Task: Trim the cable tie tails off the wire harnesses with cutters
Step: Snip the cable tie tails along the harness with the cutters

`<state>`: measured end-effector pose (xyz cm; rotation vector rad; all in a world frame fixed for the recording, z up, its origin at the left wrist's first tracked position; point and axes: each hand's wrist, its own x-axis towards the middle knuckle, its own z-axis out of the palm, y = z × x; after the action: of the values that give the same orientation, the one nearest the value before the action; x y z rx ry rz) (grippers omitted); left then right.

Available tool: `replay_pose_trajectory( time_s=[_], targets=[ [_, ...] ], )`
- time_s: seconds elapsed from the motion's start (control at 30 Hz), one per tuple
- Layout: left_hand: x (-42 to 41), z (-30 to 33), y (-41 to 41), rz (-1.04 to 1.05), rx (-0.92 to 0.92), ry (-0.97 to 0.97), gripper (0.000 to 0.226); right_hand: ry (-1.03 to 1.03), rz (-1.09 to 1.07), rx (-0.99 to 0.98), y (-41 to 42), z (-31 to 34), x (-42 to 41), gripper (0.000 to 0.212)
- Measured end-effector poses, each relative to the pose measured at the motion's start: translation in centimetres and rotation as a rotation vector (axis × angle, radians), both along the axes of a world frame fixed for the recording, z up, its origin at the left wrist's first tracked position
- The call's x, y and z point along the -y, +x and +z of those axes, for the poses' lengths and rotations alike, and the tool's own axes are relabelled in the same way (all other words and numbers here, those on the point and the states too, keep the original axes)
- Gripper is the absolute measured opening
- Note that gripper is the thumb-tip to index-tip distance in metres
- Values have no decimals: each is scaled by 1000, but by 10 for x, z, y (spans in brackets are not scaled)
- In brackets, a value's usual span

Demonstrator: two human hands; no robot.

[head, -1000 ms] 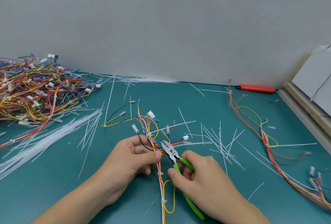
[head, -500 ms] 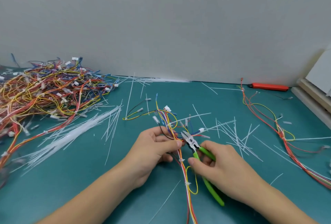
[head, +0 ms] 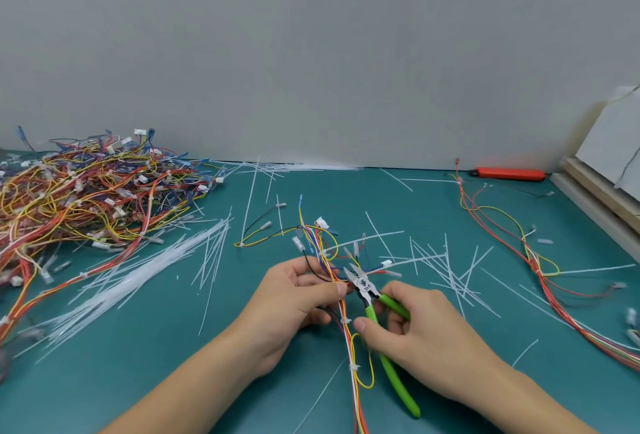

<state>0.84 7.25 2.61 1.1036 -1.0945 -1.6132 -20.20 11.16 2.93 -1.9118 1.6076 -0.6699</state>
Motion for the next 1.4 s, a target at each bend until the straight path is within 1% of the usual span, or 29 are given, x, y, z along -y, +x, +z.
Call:
replay_pose_trajectory(
  time_s=[0.27, 0.4, 0.57, 0.73, 0.9, 1.03, 1.27, 1.4],
  targets=[
    [0, -2, 0, 15, -18, -8, 20, 15, -19, -24, 3, 0, -2, 44],
    [-1, -2, -1, 19, -14, -28, 22, 16, -11, -31, 2, -2, -2, 44],
    [0, -3, 0, 24, -5, -30, 25, 5, 27, -21, 0, -1, -1, 37],
    [0, -4, -2, 34, -11, -51, 23, 13, 53, -25, -3, 1, 1, 47],
    [-1, -5, -4, 30, 4, -71, 32, 25, 81, -14, -6, 1, 3, 35],
    [-2, -4, -4, 29, 3, -68, 27, -5, 64, 30, -3, 2, 1, 29],
    [-3, -1, -5, 23, 8, -55, 29, -16, 48, 66, -2, 5, -3, 43],
    [-5, 1, -6, 26, -7, -53, 20, -1, 45, 77, -2, 6, -4, 46]
  ],
)
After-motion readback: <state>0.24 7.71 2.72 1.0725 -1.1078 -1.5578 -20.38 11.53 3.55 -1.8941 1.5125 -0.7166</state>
